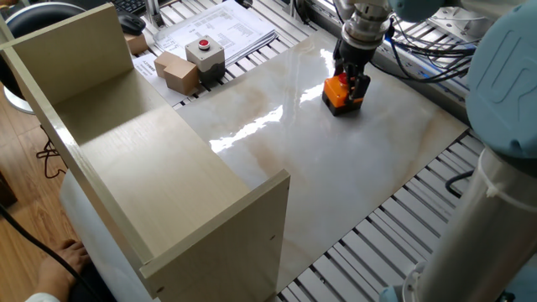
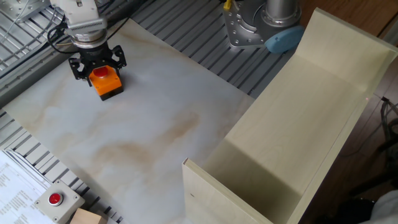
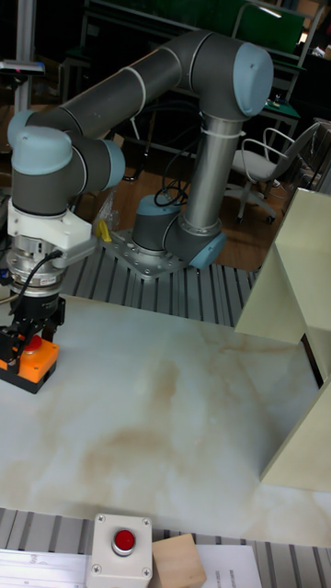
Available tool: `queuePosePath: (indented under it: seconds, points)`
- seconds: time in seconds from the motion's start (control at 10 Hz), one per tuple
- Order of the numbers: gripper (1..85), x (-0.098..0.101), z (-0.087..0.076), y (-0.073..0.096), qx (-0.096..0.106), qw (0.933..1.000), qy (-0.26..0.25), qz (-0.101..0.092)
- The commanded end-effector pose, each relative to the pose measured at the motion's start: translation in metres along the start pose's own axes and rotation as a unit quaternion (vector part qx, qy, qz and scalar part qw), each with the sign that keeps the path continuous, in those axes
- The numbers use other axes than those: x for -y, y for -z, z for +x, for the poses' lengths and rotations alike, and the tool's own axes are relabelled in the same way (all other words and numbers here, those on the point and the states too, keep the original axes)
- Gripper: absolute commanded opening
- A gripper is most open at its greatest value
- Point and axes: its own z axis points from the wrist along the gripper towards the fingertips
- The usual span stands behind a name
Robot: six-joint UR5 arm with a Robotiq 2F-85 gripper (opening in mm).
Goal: Put the object on the shelf
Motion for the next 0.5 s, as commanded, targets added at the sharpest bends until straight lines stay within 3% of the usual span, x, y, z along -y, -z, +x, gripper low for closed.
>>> queuePosePath:
  seconds: [0.0,0.1,0.4]
  points:
    - [6.3,0.002,-0.001,0.005,0.015,0.9998,-0.014,-0.003]
    - [1.0,-0.003,0.004,0.015,0.014,0.9996,-0.019,-0.017]
    - [1.0,-0.023,0.005,0.06,0.001,0.997,-0.061,-0.047]
